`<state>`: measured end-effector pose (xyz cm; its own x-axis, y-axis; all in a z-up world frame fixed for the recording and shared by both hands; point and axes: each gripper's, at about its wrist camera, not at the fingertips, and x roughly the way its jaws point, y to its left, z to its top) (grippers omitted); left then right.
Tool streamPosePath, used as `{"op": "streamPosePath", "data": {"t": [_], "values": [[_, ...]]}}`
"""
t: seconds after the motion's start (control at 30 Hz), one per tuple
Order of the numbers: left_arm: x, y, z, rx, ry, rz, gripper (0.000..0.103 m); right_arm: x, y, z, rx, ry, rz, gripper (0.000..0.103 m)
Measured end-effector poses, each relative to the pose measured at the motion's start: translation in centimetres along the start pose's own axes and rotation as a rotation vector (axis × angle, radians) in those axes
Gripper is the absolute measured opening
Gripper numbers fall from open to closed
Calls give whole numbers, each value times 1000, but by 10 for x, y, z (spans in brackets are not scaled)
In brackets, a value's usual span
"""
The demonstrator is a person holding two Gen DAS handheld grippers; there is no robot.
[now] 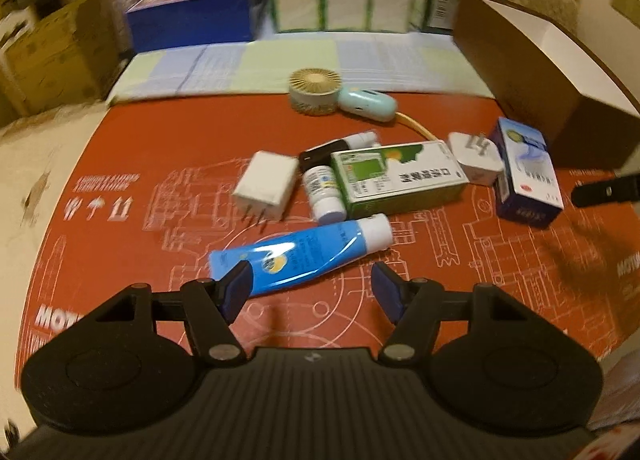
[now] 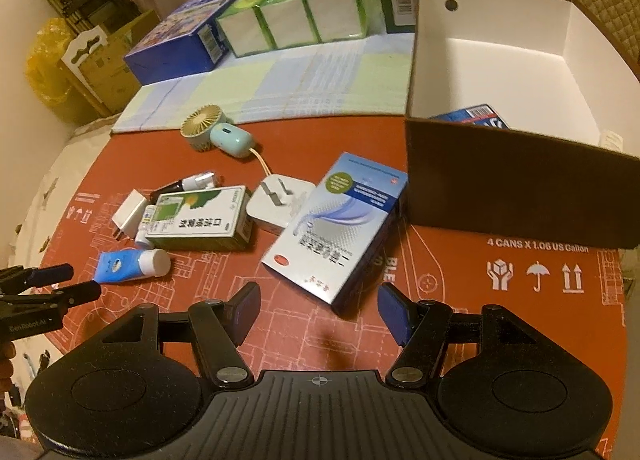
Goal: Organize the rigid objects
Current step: 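Withdraw both grippers from the box back over the mat, then grasp the blue tube with the left gripper while the right gripper approaches the white-and-blue medicine box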
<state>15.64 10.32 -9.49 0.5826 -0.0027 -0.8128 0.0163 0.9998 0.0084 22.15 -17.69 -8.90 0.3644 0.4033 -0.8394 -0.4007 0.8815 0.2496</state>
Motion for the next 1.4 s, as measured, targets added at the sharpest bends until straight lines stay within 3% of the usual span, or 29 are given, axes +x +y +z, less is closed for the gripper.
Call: {"op": "streamPosePath", "data": {"t": [0.17, 0.33, 0.57, 0.87, 1.1, 1.27, 1.4], "values": [[18, -7, 3, 134, -27, -65, 62, -2, -7, -5, 30, 8, -20, 62], [40, -12, 5, 270, -18, -84, 62, -4, -15, -11, 63, 12, -41, 62], [65, -7, 8, 345, 17, -108, 62, -6, -24, -18, 109, 22, -65, 62], [61, -5, 3, 312, 52, -185, 52, -1, -21, -15, 103, 36, -62, 62], [57, -8, 0, 289, 59, -175, 51, 5, -17, -10, 86, 47, -55, 62], [61, -18, 6, 224, 56, -154, 35, 9, -12, -9, 79, 49, -43, 62], [61, -27, 6, 169, 60, -113, 32, 14, -3, -4, 66, 40, -38, 62]]}}
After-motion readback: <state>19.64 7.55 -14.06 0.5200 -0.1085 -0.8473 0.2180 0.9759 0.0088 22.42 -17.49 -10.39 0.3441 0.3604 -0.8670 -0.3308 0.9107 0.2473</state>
